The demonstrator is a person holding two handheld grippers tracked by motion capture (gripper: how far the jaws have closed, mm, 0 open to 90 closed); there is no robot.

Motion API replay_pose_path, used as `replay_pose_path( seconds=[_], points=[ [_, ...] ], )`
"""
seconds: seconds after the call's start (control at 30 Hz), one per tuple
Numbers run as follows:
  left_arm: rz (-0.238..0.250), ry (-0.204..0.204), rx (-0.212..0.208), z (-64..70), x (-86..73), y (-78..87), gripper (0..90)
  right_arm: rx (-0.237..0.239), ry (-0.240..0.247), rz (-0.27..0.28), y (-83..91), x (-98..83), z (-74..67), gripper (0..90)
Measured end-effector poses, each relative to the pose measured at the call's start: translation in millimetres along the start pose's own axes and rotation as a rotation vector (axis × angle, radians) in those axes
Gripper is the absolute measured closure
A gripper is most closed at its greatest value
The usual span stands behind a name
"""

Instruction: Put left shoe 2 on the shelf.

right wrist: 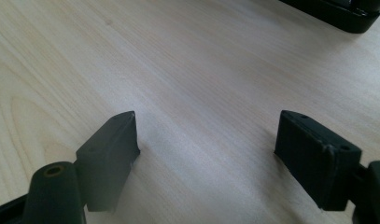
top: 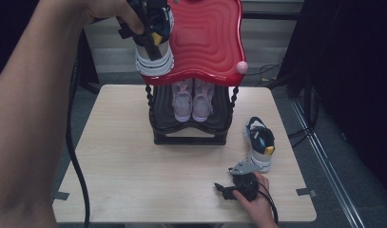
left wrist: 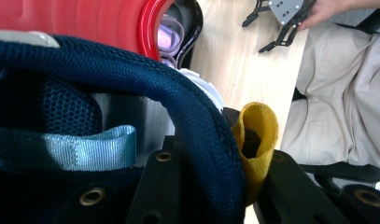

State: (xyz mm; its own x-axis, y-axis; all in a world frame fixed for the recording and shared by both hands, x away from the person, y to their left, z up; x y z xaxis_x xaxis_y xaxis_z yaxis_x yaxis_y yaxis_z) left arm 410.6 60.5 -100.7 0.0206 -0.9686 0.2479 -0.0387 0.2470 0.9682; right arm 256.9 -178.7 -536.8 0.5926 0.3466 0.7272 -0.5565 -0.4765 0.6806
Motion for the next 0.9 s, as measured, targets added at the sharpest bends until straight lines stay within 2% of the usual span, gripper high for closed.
replay_pose_path(
  seconds=[0.37, 0.5, 0.9],
  points=[
    [-0.008, -0.012, -0.002, -13.2, 21.6, -15.5, 76.9, 0.000, 0.000, 0.000, 0.0, 0.0, 0.0, 20.7],
    [-0.007, -0.014, 0.010, -16.5, 27.6, -20.3, 76.9, 0.001, 0.001, 0.000, -0.1, 0.0, 0.1, 20.7],
    [-0.025, -0.033, 0.029, -24.0, 38.8, -30.4, 76.8, 0.002, 0.001, 0.000, -0.1, 0.1, 0.1, 20.7]
  ],
)
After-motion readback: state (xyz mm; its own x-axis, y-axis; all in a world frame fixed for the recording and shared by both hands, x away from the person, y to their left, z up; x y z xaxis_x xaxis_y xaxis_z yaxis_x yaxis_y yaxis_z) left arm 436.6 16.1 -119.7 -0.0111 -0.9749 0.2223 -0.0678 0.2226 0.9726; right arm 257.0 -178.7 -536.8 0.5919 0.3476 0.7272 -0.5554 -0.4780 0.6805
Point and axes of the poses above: each handheld gripper's, and its own axes: y roughly backward along the jaws, x roughly out of its top, z roughly to its right, the point moved 4 cm from there along -y, roughly forward along the jaws, and after that the axes turned 5 degrees about -y, right-handed, at the moved point
